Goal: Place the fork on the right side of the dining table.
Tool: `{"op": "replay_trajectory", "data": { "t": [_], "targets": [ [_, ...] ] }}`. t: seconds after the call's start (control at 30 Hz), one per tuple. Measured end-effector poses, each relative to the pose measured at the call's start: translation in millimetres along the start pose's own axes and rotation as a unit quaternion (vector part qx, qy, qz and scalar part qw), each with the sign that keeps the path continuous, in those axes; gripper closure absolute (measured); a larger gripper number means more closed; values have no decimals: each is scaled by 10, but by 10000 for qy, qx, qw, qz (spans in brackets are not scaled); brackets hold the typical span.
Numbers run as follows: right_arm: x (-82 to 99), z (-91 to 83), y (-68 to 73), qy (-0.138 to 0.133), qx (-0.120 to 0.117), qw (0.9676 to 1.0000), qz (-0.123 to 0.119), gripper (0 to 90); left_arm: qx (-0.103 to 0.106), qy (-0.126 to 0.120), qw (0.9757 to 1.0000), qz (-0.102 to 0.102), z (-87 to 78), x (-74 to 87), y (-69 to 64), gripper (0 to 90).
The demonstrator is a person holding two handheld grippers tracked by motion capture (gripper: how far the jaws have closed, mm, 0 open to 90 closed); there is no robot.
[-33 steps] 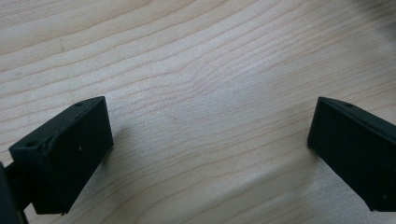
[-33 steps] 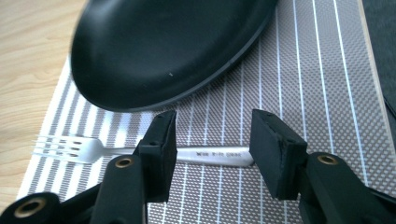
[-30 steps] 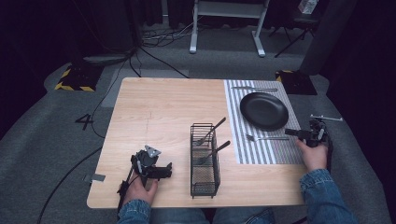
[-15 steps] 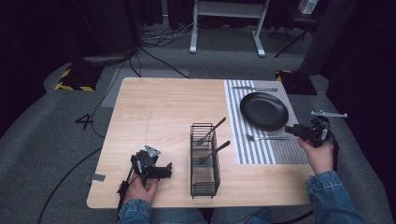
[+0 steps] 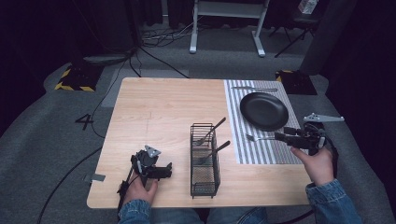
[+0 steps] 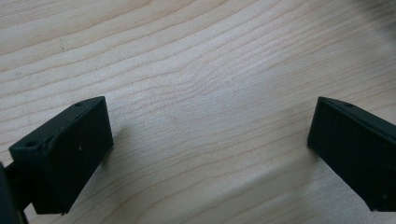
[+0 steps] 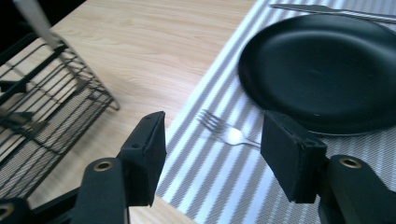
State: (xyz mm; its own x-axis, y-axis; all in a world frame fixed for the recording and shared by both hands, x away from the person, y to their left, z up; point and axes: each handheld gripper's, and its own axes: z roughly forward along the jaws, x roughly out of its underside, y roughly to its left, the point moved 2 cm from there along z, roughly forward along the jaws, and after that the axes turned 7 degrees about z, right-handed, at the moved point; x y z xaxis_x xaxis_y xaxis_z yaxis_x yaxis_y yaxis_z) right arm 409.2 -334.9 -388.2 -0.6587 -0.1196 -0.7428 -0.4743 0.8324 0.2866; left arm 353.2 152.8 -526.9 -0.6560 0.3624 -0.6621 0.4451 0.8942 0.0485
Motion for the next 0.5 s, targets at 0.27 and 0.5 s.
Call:
{"op": "replay_trajectory", "data": {
  "t": [0.27,0.5],
  "targets": [
    [108,38,304,45,-532,9983,-243,381,3,0,10000,4,0,0,1,1],
    [201,52,522,116,-798,9955,-499,344,1,-1,10000,1,0,0,0,1]
  ]
}}
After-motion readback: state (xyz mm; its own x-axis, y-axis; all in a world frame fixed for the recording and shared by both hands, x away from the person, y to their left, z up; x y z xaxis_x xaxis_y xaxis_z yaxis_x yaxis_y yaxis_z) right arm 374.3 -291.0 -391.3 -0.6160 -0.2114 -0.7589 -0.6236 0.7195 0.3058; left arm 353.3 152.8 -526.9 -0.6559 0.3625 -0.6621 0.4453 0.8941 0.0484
